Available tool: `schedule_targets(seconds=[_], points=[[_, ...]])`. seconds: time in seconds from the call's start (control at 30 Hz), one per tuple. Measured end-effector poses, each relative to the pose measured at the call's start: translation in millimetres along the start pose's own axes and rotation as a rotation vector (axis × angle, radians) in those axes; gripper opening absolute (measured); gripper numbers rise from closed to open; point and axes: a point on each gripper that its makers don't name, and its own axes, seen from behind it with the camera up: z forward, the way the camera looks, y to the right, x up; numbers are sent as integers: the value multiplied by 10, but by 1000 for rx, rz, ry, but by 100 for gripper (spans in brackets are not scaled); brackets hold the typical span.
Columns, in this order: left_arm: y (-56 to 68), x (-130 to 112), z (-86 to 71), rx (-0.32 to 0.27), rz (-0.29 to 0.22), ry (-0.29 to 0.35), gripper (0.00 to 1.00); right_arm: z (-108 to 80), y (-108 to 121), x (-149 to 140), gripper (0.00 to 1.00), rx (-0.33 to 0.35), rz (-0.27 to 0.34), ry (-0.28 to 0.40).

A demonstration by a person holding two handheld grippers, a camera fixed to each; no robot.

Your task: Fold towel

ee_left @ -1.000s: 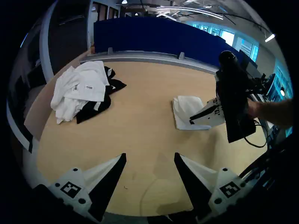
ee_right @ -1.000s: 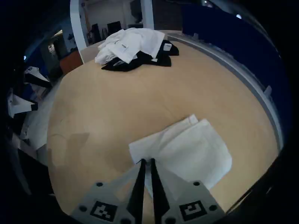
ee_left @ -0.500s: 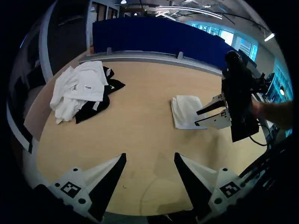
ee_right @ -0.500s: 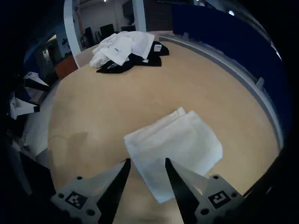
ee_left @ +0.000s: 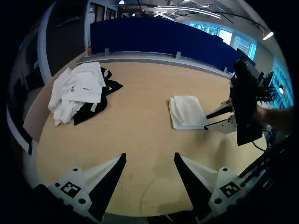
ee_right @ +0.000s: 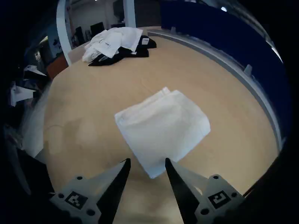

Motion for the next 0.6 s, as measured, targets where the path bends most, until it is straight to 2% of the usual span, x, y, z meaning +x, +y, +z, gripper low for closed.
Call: schedule_targets(seconds=[0.27,0.4,0.5,0.6], points=[[31,9,30,-5,3,-2,95,7,26,-232,70,-11,28,-28],[29,8,30,-4,5,-2,95,42,35,-276,67,-18,29,-34],[27,5,26,-4,5,-3,95,71,37,-298,60,-20,31,-34],[29,5,26,-5,4,-3,95,86,32,-298,46,-15,41,-32]])
